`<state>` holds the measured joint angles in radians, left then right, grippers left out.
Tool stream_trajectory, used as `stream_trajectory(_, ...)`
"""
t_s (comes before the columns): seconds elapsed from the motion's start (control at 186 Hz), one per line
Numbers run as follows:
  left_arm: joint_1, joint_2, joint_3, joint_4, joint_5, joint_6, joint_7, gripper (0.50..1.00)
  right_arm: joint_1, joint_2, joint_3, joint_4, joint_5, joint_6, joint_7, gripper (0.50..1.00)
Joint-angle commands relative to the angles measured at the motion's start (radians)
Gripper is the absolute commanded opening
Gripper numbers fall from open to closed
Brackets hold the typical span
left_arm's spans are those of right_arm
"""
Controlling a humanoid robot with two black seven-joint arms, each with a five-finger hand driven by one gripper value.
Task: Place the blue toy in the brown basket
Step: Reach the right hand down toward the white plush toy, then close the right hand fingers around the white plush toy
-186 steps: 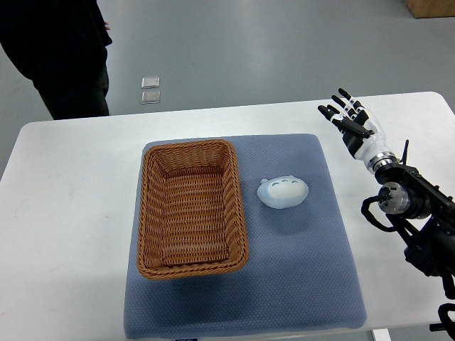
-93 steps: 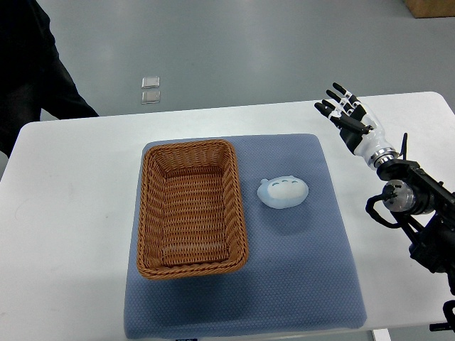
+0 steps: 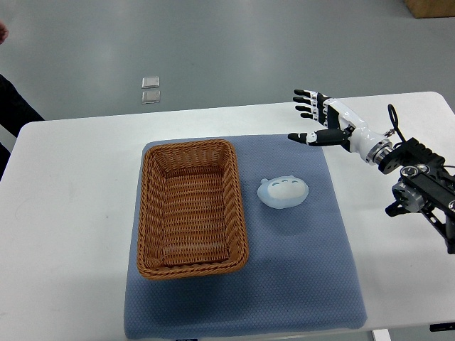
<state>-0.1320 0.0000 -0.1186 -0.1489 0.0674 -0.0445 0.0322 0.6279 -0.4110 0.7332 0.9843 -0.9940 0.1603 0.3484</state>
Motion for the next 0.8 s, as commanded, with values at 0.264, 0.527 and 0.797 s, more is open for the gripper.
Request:
stream_trajectory(0.264, -0.008, 0.0, 0.001, 0.0, 0.0, 0.0, 0.0, 1.0, 0.125, -0.175, -0.261, 0.171, -0.089, 0.131, 0.05, 0.909)
stream_trajectory(0.527, -0.009, 0.0, 0.001, -0.001, 0.0, 0.0, 0.0, 1.0, 0.147, -0.17, -0.321, 0.175, -0.222, 0.13, 0.058, 0.901)
stream_trajectory(0.797, -0.014, 0.0, -0.001, -0.001, 0.0, 0.0, 0.0, 1.0, 0.144, -0.134, -0.4, 0.139, -0.331, 0.01, 0.05, 0.887)
